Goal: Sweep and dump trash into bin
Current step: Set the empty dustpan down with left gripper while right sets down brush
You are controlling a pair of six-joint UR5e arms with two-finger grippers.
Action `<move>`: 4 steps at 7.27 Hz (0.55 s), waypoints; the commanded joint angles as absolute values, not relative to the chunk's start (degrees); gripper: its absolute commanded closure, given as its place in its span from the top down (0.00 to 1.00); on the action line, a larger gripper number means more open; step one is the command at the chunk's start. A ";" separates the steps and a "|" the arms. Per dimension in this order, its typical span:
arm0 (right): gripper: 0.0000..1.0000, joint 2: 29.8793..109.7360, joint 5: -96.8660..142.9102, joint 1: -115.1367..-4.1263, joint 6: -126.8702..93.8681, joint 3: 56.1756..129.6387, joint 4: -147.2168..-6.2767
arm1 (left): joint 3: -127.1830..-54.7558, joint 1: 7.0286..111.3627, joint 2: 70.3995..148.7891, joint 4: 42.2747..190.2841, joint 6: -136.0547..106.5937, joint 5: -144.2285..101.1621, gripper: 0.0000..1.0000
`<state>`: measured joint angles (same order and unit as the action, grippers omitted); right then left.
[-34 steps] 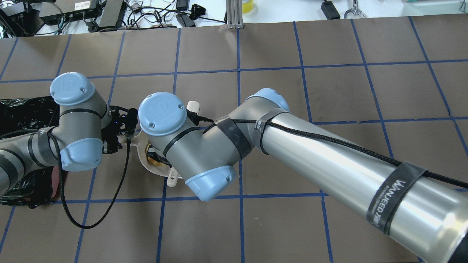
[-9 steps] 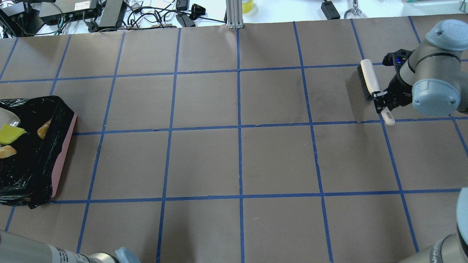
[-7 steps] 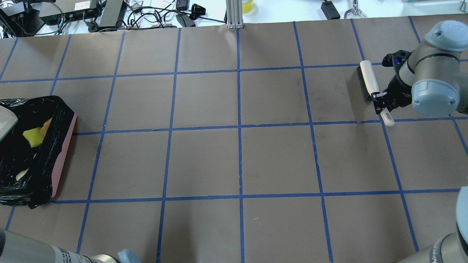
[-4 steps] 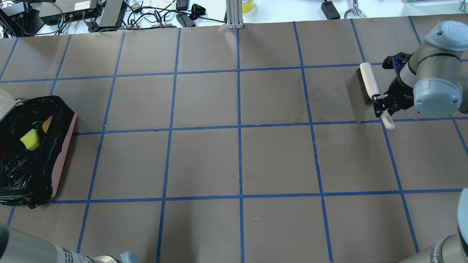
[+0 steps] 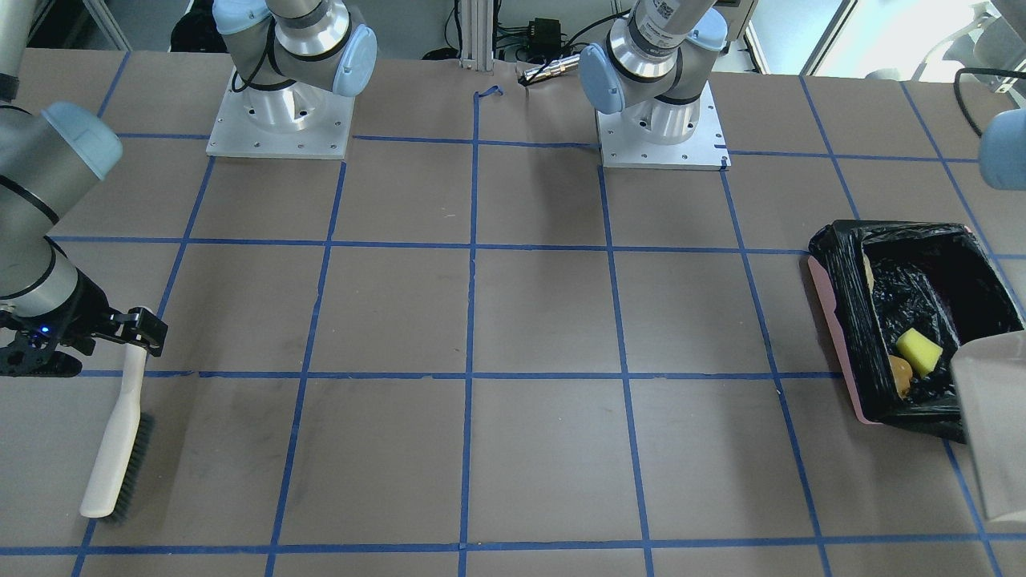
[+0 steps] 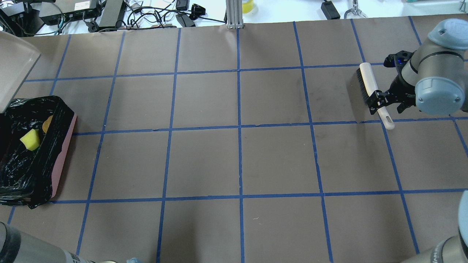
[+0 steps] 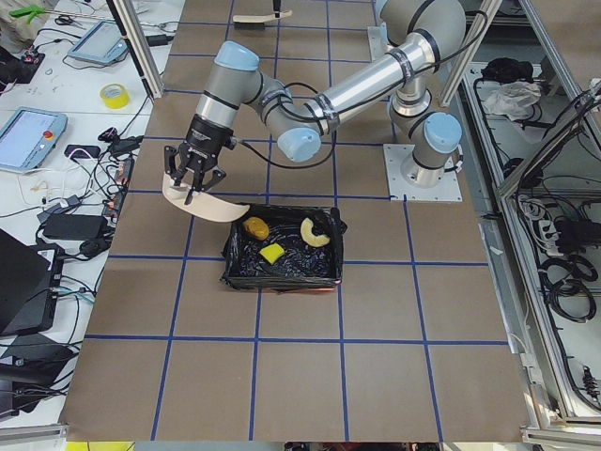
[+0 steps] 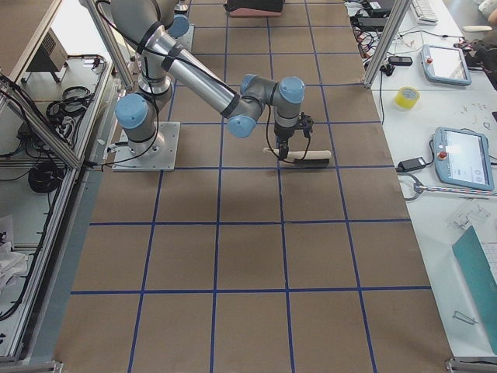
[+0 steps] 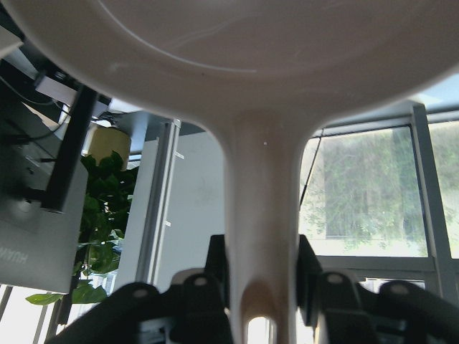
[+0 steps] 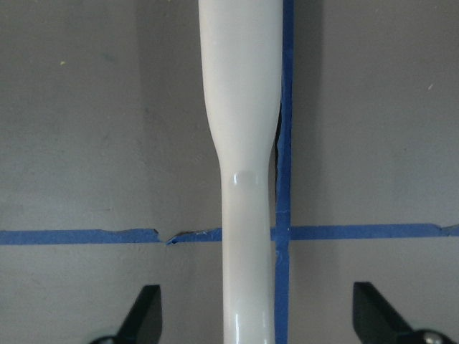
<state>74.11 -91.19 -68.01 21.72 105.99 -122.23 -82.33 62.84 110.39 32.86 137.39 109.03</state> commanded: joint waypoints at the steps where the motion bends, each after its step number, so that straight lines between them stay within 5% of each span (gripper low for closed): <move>1: 0.99 77.33 -90.88 -69.08 21.62 96.05 -110.54 | -81.82 69.33 111.00 42.16 117.21 101.40 0.00; 4: 0.99 77.34 -91.93 -78.45 16.02 84.21 -96.52 | -82.35 71.96 118.88 46.84 107.41 80.79 0.00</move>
<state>77.30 -91.49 -74.44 18.56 87.63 -100.10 -82.23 70.38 115.39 45.38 109.99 85.80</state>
